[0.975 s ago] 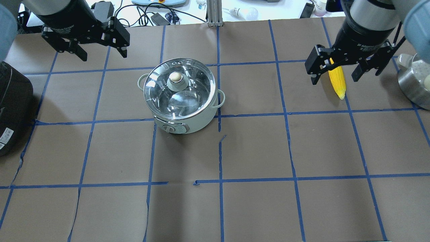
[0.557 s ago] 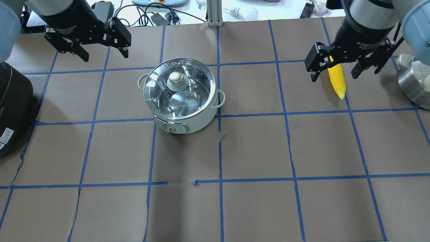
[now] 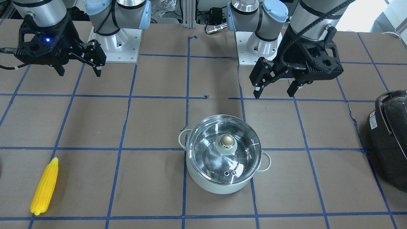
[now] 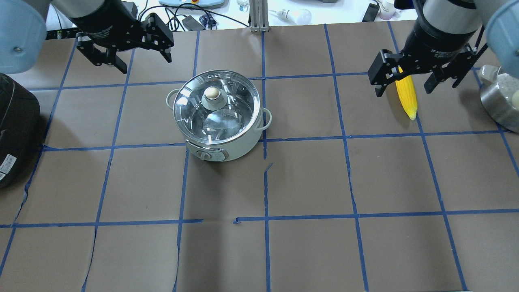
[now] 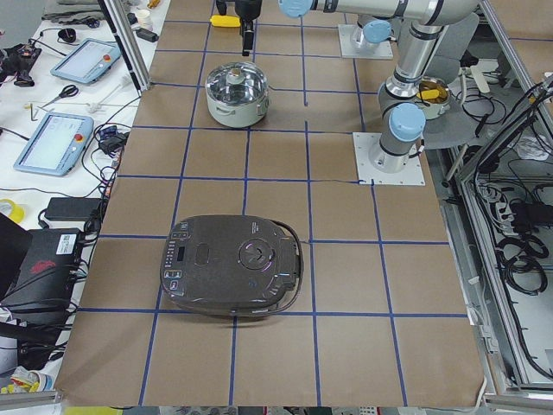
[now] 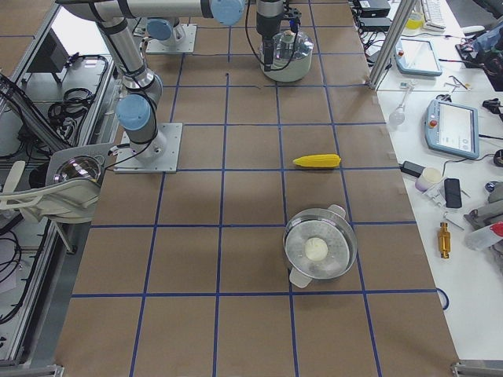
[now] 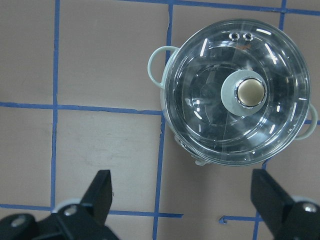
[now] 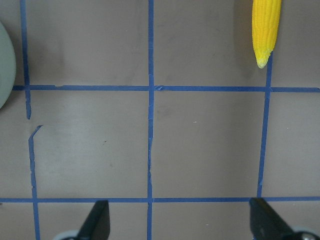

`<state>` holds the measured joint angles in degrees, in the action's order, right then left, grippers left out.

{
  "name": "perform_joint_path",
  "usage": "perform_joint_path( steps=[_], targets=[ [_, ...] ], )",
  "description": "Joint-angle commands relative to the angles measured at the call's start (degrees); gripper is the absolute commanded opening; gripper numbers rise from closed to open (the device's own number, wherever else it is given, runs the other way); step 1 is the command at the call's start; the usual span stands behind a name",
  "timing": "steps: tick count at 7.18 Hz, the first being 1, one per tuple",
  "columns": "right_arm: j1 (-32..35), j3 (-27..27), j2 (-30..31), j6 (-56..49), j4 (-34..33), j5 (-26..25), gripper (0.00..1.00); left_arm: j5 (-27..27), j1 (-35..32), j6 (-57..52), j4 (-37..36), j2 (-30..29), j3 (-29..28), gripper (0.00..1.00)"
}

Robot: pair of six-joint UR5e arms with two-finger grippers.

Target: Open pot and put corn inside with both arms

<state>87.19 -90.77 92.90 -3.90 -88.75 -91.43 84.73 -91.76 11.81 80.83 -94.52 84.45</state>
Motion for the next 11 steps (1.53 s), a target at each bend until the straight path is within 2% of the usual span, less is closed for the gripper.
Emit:
perform_joint_path(
  steps=[1, 3, 5, 7, 8, 11],
  targets=[
    [0.0, 0.1, 0.0, 0.0, -0.1, 0.2, 1.0, 0.2, -6.2, 2.3, -8.8, -7.6, -0.3, 1.0],
    [0.0, 0.3, 0.1, 0.1, -0.3, -0.7, 1.0, 2.6, -7.0, 2.0, -11.2, -12.7, 0.0, 0.98],
    [0.0, 0.2, 0.0, 0.1, -0.4, -1.2, 1.0, 2.3, -7.0, 3.0, -11.7, -15.6, -0.3, 0.98],
    [0.0, 0.2, 0.0, 0.0, -0.7, -1.1, 1.0, 2.9, -8.9, 3.7, -11.3, -16.7, 0.0, 0.96],
    [0.0, 0.1, -0.1, -0.1, -4.1, -1.2, 1.0, 2.9, -8.9, 3.2, -11.4, -17.4, 0.0, 0.95],
    [0.0, -0.5, -0.4, -0.1, -1.9, 0.0, 1.0, 3.1, -8.9, 2.0, -11.7, -18.3, 0.1, 0.9]
  ],
)
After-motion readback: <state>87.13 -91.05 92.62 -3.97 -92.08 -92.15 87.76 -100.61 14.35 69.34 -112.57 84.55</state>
